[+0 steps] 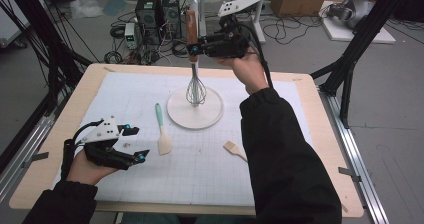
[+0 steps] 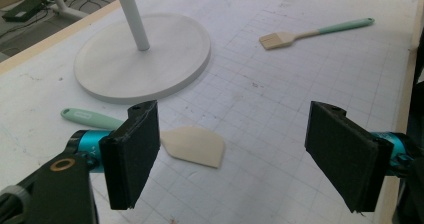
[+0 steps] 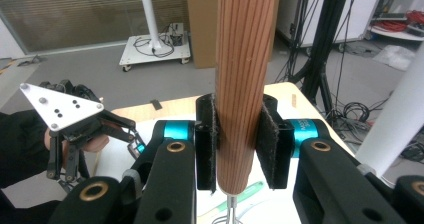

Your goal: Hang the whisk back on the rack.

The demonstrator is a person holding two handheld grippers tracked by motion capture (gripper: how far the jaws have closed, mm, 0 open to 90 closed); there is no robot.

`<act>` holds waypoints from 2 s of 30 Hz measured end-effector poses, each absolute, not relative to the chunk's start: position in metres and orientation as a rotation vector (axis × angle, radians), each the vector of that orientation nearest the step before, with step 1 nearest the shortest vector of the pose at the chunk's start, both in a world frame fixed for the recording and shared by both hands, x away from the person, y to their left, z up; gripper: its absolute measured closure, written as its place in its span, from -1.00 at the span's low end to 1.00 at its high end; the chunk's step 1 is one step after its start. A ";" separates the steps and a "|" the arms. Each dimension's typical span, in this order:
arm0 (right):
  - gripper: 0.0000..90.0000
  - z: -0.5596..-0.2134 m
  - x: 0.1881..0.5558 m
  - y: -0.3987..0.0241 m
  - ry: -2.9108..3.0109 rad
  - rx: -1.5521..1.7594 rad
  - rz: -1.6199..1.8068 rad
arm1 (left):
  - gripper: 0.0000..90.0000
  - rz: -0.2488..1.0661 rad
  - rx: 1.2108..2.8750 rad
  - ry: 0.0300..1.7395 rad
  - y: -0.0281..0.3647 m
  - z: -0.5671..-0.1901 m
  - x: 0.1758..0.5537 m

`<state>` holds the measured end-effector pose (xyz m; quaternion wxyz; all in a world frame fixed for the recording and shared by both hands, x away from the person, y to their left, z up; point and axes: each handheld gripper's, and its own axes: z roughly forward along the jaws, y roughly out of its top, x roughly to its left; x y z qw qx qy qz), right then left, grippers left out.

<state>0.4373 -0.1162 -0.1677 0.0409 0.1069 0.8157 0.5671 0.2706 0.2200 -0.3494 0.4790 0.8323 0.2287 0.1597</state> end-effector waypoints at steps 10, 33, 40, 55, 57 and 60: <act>0.61 -0.159 0.453 -0.118 2.488 0.371 1.738 | -0.51 0.398 2.021 0.561 0.224 -0.348 0.271; 0.61 -0.162 0.476 -0.124 2.493 0.451 1.769 | -0.51 0.387 2.022 0.546 0.221 -0.349 0.270; 0.61 -0.163 0.478 -0.122 2.504 0.457 1.801 | -0.51 0.390 2.020 0.542 0.222 -0.348 0.270; 0.61 -0.168 0.480 -0.112 2.537 0.452 1.839 | -0.50 0.398 2.012 0.542 0.223 -0.347 0.269; 0.61 -0.168 0.480 -0.112 2.525 0.468 1.832 | -0.50 0.401 2.015 0.540 0.223 -0.347 0.269; 0.60 -0.167 0.478 -0.114 2.505 0.474 1.791 | -0.50 0.398 2.014 0.540 0.223 -0.347 0.269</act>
